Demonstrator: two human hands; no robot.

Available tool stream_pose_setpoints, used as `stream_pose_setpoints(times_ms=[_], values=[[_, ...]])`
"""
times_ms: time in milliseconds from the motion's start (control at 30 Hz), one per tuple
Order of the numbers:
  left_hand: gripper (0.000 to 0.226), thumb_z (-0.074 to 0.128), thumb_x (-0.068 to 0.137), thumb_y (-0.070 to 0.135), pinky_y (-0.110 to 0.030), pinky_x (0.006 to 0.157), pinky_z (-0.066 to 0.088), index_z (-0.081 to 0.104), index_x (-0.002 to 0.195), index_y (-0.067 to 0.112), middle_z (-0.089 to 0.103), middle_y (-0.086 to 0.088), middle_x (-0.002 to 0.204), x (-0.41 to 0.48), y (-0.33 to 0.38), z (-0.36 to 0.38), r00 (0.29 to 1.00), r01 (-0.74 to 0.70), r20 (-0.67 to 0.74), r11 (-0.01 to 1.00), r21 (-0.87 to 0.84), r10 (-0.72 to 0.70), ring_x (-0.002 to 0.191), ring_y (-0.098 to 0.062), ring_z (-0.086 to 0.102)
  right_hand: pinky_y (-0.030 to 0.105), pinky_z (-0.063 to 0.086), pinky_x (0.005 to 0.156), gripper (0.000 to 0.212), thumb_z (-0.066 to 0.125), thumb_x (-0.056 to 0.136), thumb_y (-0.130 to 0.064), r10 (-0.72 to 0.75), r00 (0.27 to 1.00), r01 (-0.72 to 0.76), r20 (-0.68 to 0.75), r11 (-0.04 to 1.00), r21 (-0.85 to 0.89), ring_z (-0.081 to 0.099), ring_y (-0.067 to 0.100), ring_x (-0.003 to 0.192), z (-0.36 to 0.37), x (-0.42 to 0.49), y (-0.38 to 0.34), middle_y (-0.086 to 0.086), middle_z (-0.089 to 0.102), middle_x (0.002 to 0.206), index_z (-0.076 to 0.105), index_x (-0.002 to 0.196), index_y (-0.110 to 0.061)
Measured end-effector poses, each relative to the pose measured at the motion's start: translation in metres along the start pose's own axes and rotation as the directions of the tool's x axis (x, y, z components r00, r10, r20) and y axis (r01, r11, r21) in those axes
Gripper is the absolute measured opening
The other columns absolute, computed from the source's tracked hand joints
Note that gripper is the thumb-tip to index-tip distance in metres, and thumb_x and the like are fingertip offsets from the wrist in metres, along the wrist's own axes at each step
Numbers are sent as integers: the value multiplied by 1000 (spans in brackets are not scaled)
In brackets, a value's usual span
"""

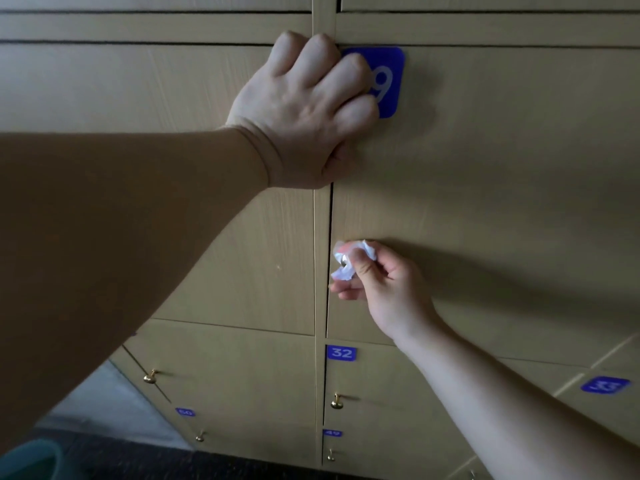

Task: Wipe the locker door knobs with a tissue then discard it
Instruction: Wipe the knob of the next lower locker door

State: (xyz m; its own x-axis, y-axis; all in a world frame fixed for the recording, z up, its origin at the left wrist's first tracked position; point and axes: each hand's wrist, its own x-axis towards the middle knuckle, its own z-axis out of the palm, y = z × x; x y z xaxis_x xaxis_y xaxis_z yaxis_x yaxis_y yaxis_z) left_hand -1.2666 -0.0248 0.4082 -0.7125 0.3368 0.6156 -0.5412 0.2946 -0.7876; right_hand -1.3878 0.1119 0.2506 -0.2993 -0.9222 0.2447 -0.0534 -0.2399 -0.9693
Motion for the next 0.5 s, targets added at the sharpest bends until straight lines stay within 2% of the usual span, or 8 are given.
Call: stream_pose_setpoints(times_ms=[133, 333, 500], values=[[24, 39, 92, 31, -43, 72, 30, 51, 101, 12, 63, -13, 98, -1, 0, 1, 1000, -4, -14, 1000, 3, 4, 90, -32, 37, 35, 60, 64, 21, 60, 96, -13, 31, 999, -30, -32, 999, 43, 74, 27, 69, 0, -8, -4, 7, 74, 91, 72, 98, -30], [22, 40, 92, 31, -42, 71, 37, 52, 100, 14, 63, -10, 99, -3, -1, 1, 999, 2, -35, 1000, 8, -1, 89, -30, 38, 31, 59, 58, 22, 57, 98, -12, -7, 994, -3, -105, 995, -95, 72, 21, 62, -1, -16, -13, 5, 74, 76, 69, 102, -30], [26, 37, 89, 32, -43, 74, 33, 52, 100, 13, 62, -9, 102, -3, -2, -4, 999, 6, 36, 1000, -16, -6, 92, -31, 35, 26, 54, 55, 23, 55, 100, -14, -29, 994, 6, -106, 977, -213, 71, 19, 58, 9, -31, -30, 3, 73, 80, 64, 114, -30]])
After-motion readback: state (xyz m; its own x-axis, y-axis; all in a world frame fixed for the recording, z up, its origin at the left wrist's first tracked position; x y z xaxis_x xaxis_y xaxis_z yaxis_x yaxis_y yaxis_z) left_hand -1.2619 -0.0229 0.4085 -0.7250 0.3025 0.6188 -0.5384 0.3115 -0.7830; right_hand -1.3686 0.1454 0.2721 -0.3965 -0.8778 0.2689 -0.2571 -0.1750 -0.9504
